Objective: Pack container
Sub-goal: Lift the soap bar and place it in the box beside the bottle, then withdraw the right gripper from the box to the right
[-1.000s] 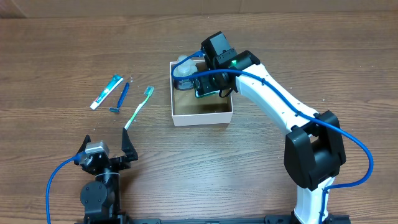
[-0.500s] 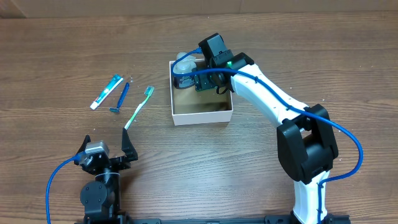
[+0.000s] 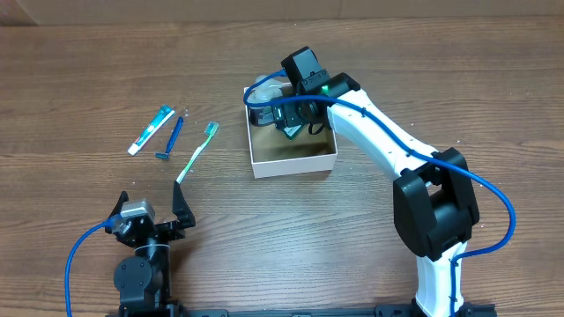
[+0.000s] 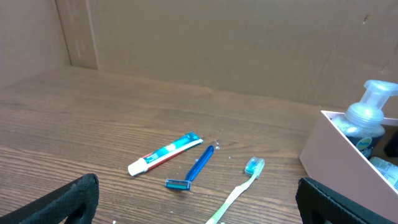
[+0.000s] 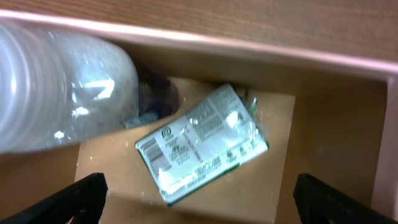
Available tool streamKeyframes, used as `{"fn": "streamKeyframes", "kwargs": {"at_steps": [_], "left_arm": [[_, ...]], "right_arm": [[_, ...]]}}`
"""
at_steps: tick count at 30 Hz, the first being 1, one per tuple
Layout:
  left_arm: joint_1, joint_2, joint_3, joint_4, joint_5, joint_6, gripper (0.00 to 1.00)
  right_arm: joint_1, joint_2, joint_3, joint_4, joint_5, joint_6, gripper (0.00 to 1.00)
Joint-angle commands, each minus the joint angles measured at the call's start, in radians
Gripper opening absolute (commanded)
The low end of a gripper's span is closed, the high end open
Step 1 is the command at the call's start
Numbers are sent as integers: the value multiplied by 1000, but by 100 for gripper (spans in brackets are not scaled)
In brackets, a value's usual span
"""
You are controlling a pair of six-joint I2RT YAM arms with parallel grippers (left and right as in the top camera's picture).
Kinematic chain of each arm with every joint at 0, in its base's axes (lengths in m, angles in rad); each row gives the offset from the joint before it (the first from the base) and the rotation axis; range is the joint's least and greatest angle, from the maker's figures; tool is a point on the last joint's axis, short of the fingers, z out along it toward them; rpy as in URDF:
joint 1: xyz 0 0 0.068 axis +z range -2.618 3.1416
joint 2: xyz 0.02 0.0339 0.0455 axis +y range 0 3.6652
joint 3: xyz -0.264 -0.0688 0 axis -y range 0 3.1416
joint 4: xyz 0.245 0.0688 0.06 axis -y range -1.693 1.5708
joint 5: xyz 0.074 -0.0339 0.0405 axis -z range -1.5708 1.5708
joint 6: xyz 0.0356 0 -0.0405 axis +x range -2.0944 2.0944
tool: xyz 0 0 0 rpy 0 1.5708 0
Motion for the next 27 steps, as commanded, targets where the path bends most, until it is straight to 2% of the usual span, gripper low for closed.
{"fn": "streamKeyframes", "kwargs": {"at_steps": [1, 5, 9, 16, 22, 27], "left_arm": [[8, -10, -3, 3, 3, 18, 100], [8, -10, -3, 3, 3, 18, 100], [8, -10, -3, 3, 3, 18, 100], [8, -10, -3, 3, 3, 18, 100], [8, -10, -3, 3, 3, 18, 100], [8, -10, -3, 3, 3, 18, 100]], "right_arm": [[-3, -66, 79, -87, -68, 28, 100], [-3, -158, 132, -195, -164, 34, 100], [-5, -238, 133, -286, -177, 39, 100], [-69, -247, 90, -512, 103, 208, 100], [-167, -247, -49, -455, 96, 243, 100], [-173, -247, -161, -382, 82, 244, 100]]}}
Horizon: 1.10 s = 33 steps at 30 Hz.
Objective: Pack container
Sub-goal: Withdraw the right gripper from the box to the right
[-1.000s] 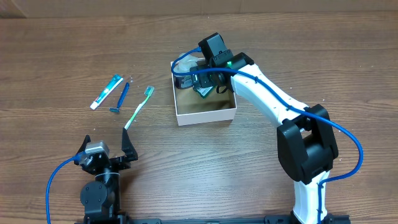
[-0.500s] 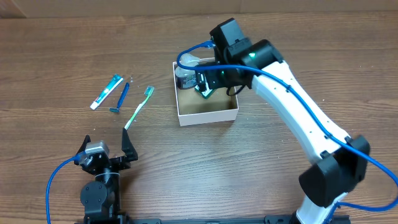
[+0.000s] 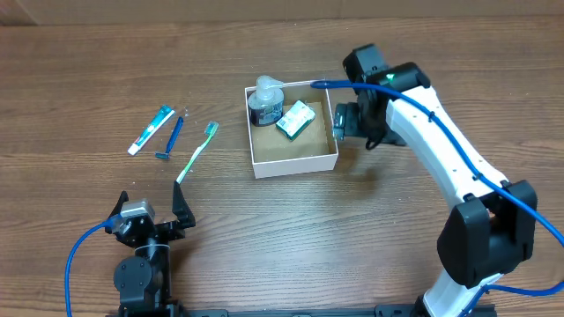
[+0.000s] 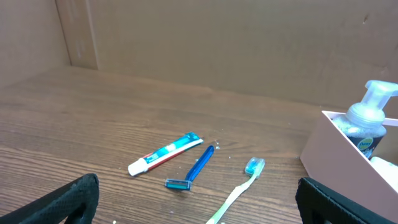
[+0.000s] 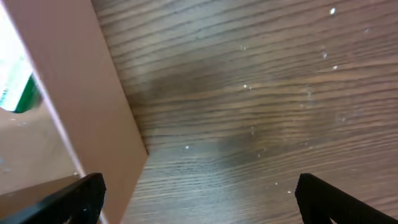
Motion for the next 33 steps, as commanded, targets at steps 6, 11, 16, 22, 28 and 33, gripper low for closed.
{"fn": "streamKeyframes", "kwargs": {"at_steps": [6, 11, 16, 22, 28, 33], "left_arm": [[8, -10, -3, 3, 3, 18, 100], [8, -10, -3, 3, 3, 18, 100], [8, -10, -3, 3, 3, 18, 100], [8, -10, -3, 3, 3, 18, 100], [8, -10, -3, 3, 3, 18, 100], [8, -10, -3, 3, 3, 18, 100]], "right_arm": [[-1, -10, -98, 54, -11, 16, 100], [3, -10, -98, 53, -71, 15, 100], [40, -10, -98, 35, -82, 16, 100], [58, -10, -98, 28, -82, 16, 100], [22, -10, -95, 43, -50, 8, 100], [-112, -11, -80, 78, 60, 5, 100]]}}
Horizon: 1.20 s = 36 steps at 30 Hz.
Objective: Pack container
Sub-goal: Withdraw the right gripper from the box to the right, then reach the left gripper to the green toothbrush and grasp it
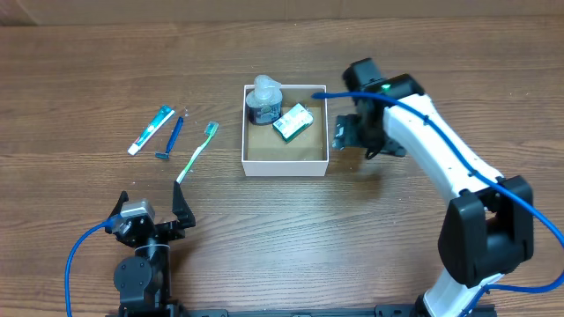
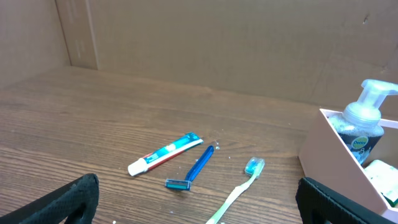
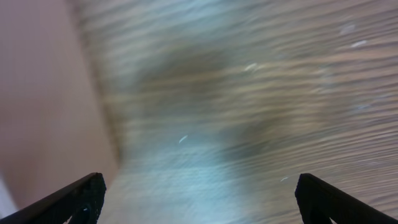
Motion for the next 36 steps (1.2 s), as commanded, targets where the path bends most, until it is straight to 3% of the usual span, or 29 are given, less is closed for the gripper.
{"fn": "streamKeyframes", "kwargs": {"at_steps": [1, 5, 9, 18, 22, 24, 27, 36], "left_arm": [[8, -10, -3, 3, 3, 18, 100], [8, -10, -3, 3, 3, 18, 100], [8, -10, -3, 4, 3, 18, 100], [8, -10, -3, 3, 18, 16, 100], [8, -10, 4, 136, 163, 11, 100], [9, 11, 71, 103, 161, 10, 100], [10, 185, 238, -8, 160, 15, 100], [10, 1212, 1014, -536, 284, 15, 100]], "right_arm": [[-118, -11, 12, 43, 53, -15, 100], [-254, -11, 12, 110, -124, -121, 100], [-419, -11, 12, 126, -417, -319, 100], [-481, -11, 11, 84, -426, -337, 100], [-481, -11, 11, 98, -426, -337, 100], [-481, -11, 11, 98, -426, -337, 100], [-481, -11, 11, 98, -426, -337, 100], [-481, -11, 11, 98, -426, -337, 100]]}}
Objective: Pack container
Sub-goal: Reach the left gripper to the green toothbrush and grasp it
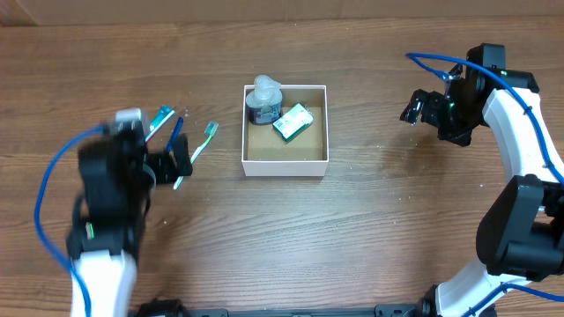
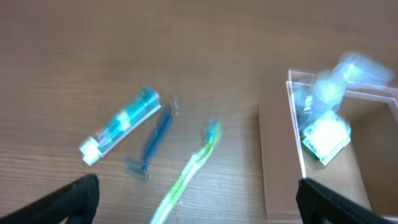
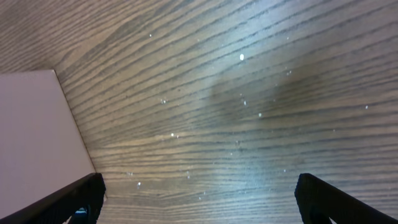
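A white open box (image 1: 285, 167) sits mid-table holding a pump bottle (image 1: 264, 99) and a green-and-white packet (image 1: 293, 121). Left of it lie a toothpaste tube (image 1: 161, 117), a blue razor (image 1: 176, 129) and a green toothbrush (image 1: 202, 143). My left gripper (image 1: 174, 163) hovers open just in front of them. Its wrist view looks down on the toothpaste tube (image 2: 119, 124), razor (image 2: 152, 140), toothbrush (image 2: 189, 174) and box (image 2: 280, 162), blurred. My right gripper (image 1: 416, 107) hangs open over bare wood right of the box, empty.
The right wrist view shows wood grain and a corner of the box (image 3: 37, 143) at its left. A cardboard wall runs along the table's back edge (image 1: 282, 11). Blue cables trail from both arms.
My left arm has left its spot at the table's front edge and now hangs over the toiletries, looking down. My right gripper has moved from beside the box's right wall to the far right.
My right gripper was open inside the skewed box, above the packet. Then it stood outside the box's right wall. Then the box lay square and slightly further left. Now the right arm is away and the left arm is over the toiletries.
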Available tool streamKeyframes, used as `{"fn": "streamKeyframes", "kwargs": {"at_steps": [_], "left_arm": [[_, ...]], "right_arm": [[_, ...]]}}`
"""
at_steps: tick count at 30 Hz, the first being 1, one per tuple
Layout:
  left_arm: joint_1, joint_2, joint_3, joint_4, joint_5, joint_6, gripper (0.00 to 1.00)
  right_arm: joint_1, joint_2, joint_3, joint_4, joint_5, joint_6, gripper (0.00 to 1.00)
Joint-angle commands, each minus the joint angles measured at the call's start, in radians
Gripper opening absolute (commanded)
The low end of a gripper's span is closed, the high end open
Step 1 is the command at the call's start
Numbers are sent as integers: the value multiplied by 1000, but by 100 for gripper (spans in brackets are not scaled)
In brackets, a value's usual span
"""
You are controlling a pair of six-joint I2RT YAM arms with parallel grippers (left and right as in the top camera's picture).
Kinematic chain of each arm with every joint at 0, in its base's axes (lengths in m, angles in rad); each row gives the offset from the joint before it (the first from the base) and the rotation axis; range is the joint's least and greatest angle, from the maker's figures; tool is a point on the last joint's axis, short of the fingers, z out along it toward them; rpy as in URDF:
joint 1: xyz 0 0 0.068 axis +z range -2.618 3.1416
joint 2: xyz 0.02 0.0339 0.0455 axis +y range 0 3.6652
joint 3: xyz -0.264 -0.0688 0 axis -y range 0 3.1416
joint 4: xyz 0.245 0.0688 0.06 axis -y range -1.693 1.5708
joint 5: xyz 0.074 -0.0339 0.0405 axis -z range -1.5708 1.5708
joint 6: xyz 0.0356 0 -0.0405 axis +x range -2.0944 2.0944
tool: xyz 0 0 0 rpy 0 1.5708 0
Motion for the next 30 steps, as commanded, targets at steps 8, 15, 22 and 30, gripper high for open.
{"fn": "streamKeyframes", "kwargs": {"at_steps": [8, 15, 22, 30], "left_arm": [[9, 613, 237, -135, 187, 84, 100], [2, 665, 237, -138, 91, 232, 100], [-14, 695, 237, -50, 91, 372, 96], [-80, 868, 237, 50, 68, 396, 93]], "right_arm": [[0, -11, 11, 2, -8, -7, 100], [0, -11, 11, 2, -8, -7, 100], [0, -11, 11, 2, -8, -7, 100], [0, -11, 11, 2, -8, -7, 100]]}}
